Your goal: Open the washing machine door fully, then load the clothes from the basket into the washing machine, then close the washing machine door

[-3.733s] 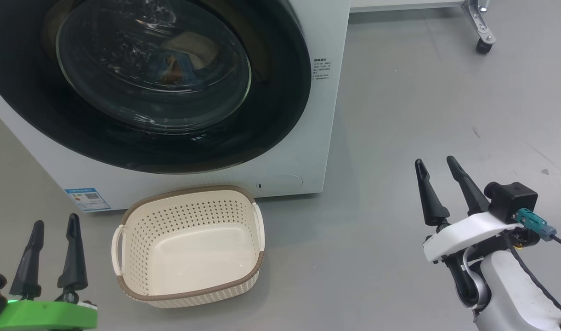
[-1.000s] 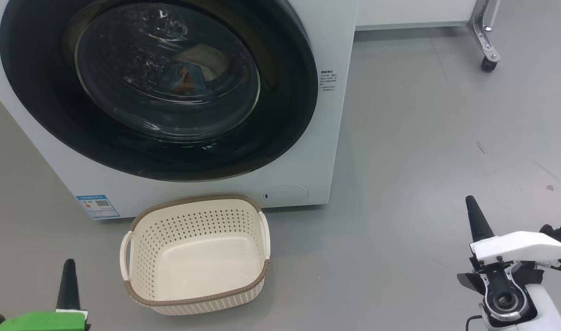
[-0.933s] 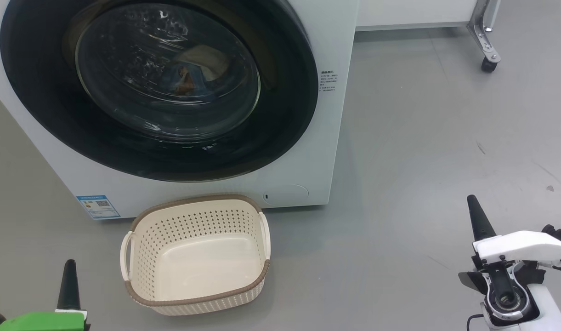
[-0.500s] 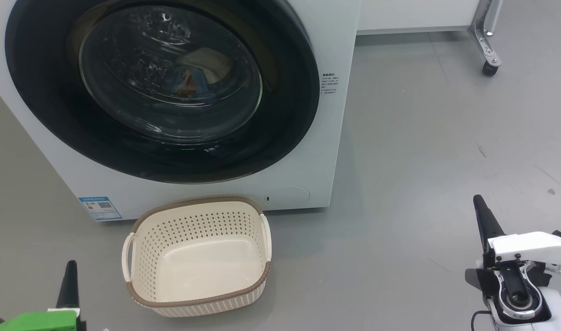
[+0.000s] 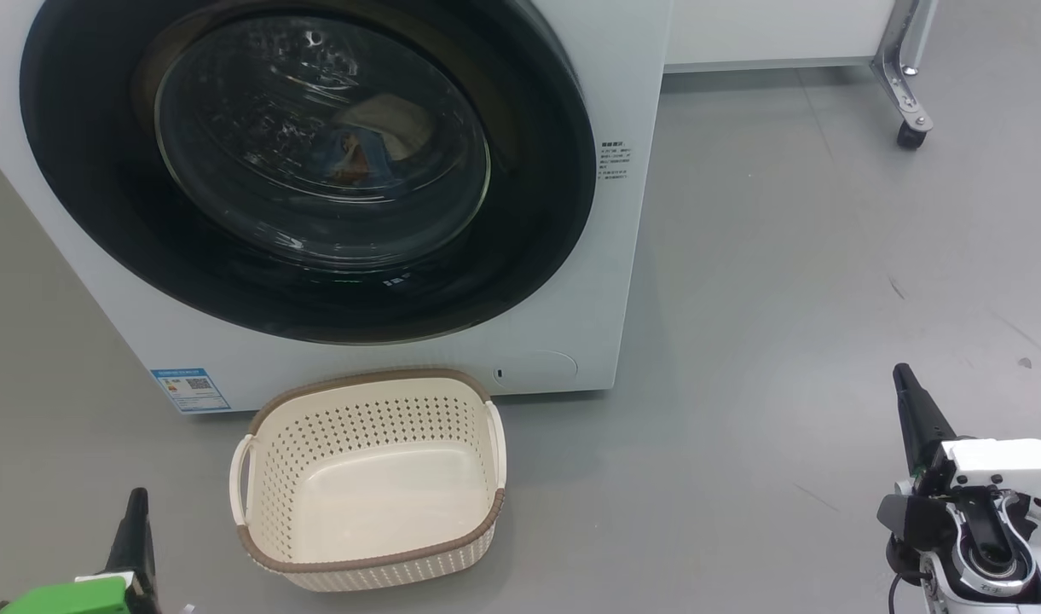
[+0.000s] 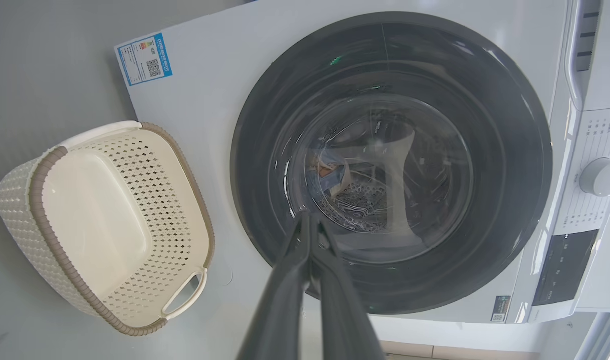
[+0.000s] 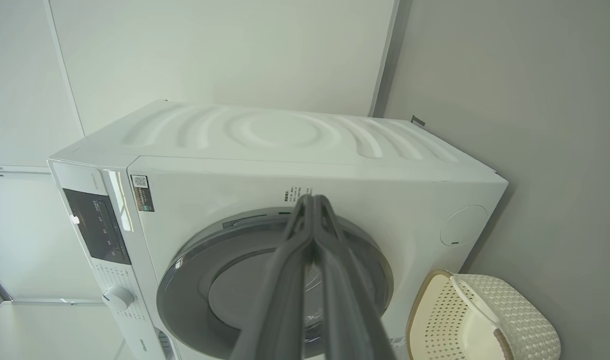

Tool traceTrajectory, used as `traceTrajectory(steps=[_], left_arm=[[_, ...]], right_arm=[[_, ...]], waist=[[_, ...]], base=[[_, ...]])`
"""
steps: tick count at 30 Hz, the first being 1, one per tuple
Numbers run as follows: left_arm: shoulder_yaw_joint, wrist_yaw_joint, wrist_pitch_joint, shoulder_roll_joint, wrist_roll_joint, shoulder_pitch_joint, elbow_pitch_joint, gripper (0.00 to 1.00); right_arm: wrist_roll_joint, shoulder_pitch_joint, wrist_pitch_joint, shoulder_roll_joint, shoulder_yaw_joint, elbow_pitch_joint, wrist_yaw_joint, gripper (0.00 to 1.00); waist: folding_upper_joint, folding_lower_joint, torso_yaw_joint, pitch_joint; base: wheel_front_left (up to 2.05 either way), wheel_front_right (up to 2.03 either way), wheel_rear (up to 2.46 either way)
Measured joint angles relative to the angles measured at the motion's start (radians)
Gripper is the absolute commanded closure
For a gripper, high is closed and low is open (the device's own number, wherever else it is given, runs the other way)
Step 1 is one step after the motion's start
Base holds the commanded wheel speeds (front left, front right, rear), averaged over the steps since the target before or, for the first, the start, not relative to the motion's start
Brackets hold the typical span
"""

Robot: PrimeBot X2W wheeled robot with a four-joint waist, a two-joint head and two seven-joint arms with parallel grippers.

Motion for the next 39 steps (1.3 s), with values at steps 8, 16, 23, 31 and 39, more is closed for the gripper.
traceTrajectory(steps=[8, 16, 23, 31, 39], left_arm=[[0.012, 0.003, 0.021, -0.013, -0.088, -0.004, 0.006, 1.00], [0.014, 0.003, 0.021, -0.014, -0.091, -0.013, 0.007, 1.00], [0.014, 0.003, 0.021, -0.014, -0.091, -0.015, 0.008, 1.00], [0.015, 0.003, 0.021, -0.014, -0.091, -0.015, 0.008, 1.00], [0.015, 0.003, 0.022, -0.014, -0.091, -0.017, 0.009, 1.00]], right_arm=[[0.085, 0.007, 0.025, 0.007, -0.033, -0.013, -0.001, 1.00], [0.086, 0.019, 0.025, 0.008, -0.036, -0.014, -0.001, 1.00], [0.086, 0.019, 0.025, 0.008, -0.036, -0.014, -0.001, 1.00], [0.086, 0.019, 0.026, 0.009, -0.036, -0.014, -0.001, 1.00], [0.086, 0.019, 0.026, 0.009, -0.037, -0.014, -0.001, 1.00]], waist=[[0.0000, 0.0000, 0.003, -0.005], [0.0000, 0.0000, 0.003, -0.005], [0.0000, 0.0000, 0.003, -0.005], [0.0000, 0.0000, 0.003, -0.005], [0.0001, 0.0000, 0.003, -0.005]], base=[[0.00, 0.00, 0.00], [0.00, 0.00, 0.00], [0.00, 0.00, 0.00], [0.00, 0.00, 0.00], [0.00, 0.00, 0.00]])
